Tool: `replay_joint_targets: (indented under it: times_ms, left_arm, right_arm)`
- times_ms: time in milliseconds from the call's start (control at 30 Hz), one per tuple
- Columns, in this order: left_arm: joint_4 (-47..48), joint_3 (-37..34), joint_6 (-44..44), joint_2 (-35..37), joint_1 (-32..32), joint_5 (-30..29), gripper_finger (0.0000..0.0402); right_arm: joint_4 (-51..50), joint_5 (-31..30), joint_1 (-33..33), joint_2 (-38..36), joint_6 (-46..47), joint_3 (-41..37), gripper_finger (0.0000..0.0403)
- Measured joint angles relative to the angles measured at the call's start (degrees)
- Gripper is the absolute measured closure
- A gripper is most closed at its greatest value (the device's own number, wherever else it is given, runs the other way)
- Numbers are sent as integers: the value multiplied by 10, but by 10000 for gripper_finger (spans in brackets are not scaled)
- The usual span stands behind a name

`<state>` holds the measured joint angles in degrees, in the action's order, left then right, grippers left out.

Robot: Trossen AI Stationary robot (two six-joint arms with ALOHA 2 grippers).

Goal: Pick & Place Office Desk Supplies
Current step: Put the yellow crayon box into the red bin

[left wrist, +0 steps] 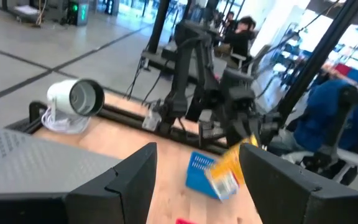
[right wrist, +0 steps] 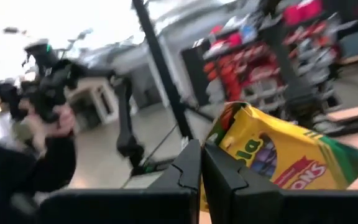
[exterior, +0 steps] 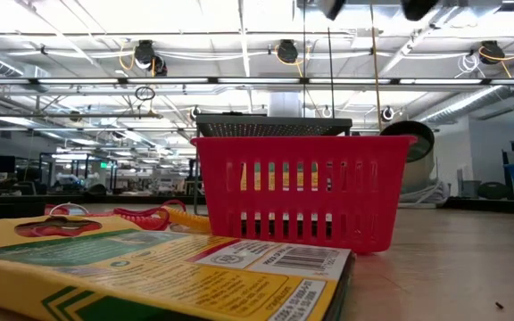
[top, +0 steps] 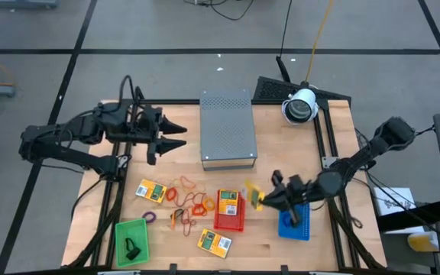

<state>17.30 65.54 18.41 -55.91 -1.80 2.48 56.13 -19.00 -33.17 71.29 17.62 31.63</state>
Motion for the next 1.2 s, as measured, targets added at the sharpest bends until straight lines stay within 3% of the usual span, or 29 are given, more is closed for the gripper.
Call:
replay_joint_targets:
  times_ms: [167, 333, 600, 800, 1100, 1200]
  left_arm:
    - [-1, -1, 1, -23, 0, 1, 163]
    - [-11, -1, 10, -36, 0, 4, 163]
    - [4, 0, 4, -41, 0, 7, 163]
    - [21, -1, -11, -36, 0, 10, 163]
    - [27, -1, -33, -36, 0, 11, 163]
    - [34, -1, -39, -37, 0, 11, 163]
  right_arm:
    - [-98, 93, 50, 42, 35, 74, 403]
    - [-180, 238, 128, 65, 157, 124, 403]
    - [-424, 446, 226, 86, 245, 229, 403]
    - [-524, 523, 262, 134, 252, 303, 403]
    - [-539, 654, 264, 249, 327, 377, 403]
    - [-556, 663, 264, 276, 331, 393, 403]
